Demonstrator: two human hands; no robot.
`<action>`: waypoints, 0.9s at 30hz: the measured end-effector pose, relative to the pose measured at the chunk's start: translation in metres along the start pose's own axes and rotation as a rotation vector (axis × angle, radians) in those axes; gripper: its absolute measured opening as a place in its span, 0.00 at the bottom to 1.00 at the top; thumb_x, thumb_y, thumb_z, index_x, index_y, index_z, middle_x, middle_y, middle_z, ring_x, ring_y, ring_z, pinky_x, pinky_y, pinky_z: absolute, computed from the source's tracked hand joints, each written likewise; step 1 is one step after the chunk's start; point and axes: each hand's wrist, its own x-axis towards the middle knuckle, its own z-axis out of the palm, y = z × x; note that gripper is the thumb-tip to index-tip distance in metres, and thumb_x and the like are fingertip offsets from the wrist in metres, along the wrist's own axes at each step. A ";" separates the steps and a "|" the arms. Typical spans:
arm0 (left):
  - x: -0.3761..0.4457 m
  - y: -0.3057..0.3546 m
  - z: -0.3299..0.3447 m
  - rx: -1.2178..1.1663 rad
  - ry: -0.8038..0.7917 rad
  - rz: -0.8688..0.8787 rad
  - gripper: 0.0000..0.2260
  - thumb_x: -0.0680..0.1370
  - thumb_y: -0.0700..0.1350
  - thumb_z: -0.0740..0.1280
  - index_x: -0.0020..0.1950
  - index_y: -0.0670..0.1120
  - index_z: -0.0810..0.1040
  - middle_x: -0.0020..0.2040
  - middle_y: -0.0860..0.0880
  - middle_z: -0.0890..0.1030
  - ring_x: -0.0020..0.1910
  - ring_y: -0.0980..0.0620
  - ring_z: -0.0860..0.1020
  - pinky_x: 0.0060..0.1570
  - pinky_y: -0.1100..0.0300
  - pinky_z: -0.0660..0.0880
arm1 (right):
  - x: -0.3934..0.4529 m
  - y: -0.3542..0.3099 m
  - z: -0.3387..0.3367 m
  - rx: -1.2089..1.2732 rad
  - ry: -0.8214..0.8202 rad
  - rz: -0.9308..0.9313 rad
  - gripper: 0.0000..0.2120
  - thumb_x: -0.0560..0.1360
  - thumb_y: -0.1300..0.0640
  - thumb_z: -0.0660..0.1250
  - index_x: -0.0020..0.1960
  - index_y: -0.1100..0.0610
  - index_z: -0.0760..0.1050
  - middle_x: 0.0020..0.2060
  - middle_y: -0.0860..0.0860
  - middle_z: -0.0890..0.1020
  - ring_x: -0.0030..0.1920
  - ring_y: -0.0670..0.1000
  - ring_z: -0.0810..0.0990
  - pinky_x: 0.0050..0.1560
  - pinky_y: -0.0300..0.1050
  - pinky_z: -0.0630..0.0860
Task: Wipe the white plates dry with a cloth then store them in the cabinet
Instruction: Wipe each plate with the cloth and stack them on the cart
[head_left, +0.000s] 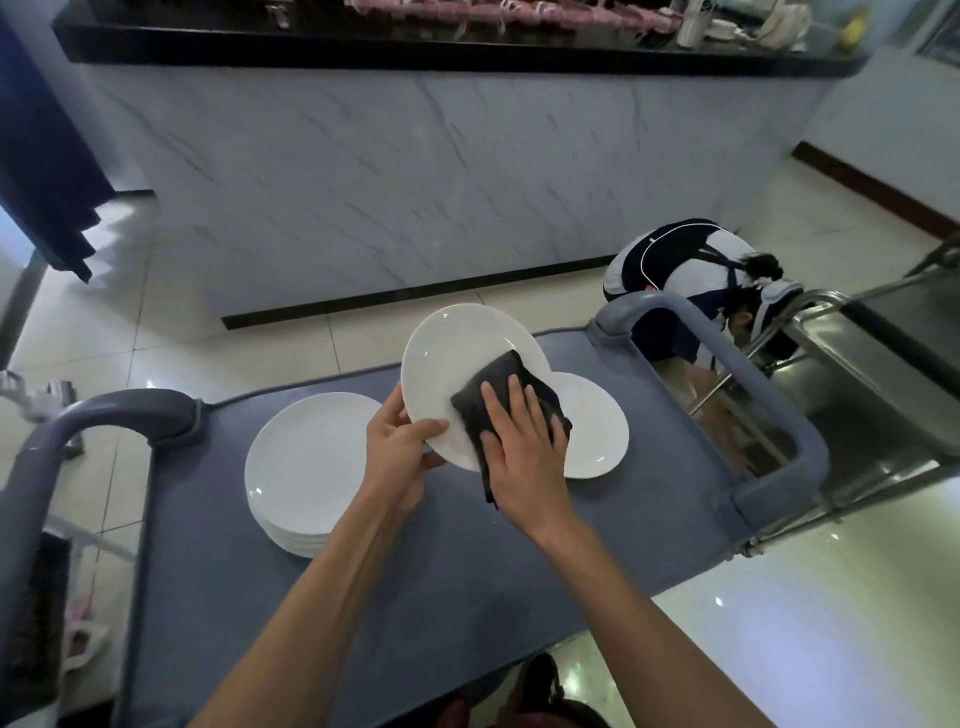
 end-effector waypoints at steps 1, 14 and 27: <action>0.000 0.001 -0.001 -0.004 0.010 -0.001 0.27 0.74 0.25 0.64 0.64 0.53 0.79 0.56 0.45 0.84 0.55 0.42 0.82 0.39 0.50 0.82 | -0.001 -0.002 0.001 0.009 -0.001 -0.003 0.30 0.79 0.42 0.38 0.81 0.41 0.49 0.81 0.47 0.48 0.81 0.49 0.43 0.78 0.58 0.46; 0.008 -0.003 -0.002 -0.002 0.041 -0.029 0.25 0.74 0.26 0.65 0.65 0.49 0.80 0.56 0.44 0.83 0.53 0.42 0.81 0.37 0.54 0.80 | 0.016 0.025 -0.002 0.005 0.077 -0.002 0.25 0.83 0.48 0.49 0.80 0.42 0.54 0.81 0.48 0.53 0.81 0.51 0.48 0.77 0.57 0.51; 0.014 0.013 -0.017 0.091 -0.072 -0.047 0.24 0.73 0.26 0.64 0.61 0.48 0.81 0.49 0.47 0.85 0.50 0.42 0.81 0.37 0.52 0.79 | 0.038 0.046 -0.008 0.180 0.292 -0.073 0.27 0.83 0.54 0.62 0.80 0.51 0.60 0.81 0.53 0.54 0.80 0.57 0.52 0.77 0.47 0.54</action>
